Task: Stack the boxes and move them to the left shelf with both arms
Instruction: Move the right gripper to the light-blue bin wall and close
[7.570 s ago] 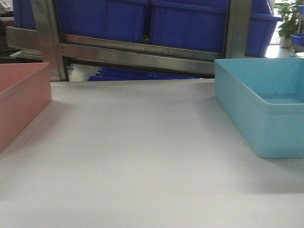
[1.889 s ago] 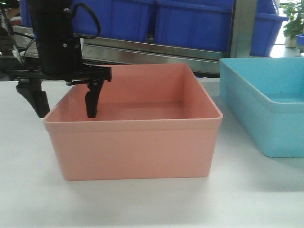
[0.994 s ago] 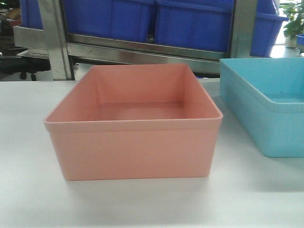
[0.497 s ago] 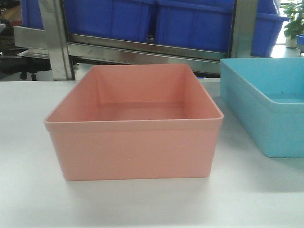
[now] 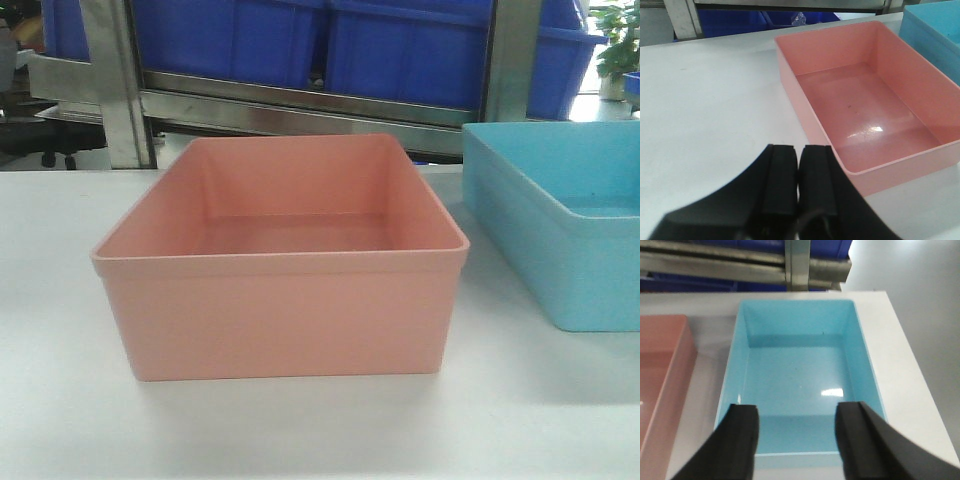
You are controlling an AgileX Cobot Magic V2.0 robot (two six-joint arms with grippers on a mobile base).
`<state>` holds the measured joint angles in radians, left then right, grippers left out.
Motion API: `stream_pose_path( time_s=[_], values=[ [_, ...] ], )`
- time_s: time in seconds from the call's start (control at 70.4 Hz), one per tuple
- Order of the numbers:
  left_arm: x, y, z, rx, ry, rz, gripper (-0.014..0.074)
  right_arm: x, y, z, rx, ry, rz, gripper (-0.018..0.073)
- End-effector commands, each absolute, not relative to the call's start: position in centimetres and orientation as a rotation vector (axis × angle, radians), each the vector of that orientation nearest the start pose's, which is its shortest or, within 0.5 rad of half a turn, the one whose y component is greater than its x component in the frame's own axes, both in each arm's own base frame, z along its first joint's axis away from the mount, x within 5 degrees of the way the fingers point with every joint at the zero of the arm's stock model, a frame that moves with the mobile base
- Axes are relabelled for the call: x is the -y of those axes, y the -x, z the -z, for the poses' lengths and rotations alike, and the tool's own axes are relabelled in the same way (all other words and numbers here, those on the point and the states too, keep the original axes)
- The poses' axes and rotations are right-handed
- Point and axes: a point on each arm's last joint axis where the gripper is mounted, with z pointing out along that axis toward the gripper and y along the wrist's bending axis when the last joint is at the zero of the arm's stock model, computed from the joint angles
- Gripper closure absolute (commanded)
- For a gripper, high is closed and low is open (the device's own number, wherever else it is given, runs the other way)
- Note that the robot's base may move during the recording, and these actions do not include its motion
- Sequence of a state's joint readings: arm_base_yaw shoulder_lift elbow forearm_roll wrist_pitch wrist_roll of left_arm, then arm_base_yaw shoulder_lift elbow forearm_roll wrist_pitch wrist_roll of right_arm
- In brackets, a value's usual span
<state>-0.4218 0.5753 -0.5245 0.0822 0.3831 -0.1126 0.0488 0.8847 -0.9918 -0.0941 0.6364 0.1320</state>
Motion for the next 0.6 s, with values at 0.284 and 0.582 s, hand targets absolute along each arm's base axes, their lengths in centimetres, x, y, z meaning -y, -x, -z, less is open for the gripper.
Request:
stream_pose_path(
  time_s=[0.284, 0.582],
  values=[
    [4.7, -11.1, -32.6, -1.787, -0.333, 0.295, 0.0605, 2.0, -27.0, -41.3, -2.327, -0.139, 0.096, 0.0039],
    [4.7, -11.1, -32.6, -1.791, -0.333, 0.294, 0.0605, 9.8, -31.8, -38.6, -2.406, -0.034, 0.046, 0.0039]
  ],
)
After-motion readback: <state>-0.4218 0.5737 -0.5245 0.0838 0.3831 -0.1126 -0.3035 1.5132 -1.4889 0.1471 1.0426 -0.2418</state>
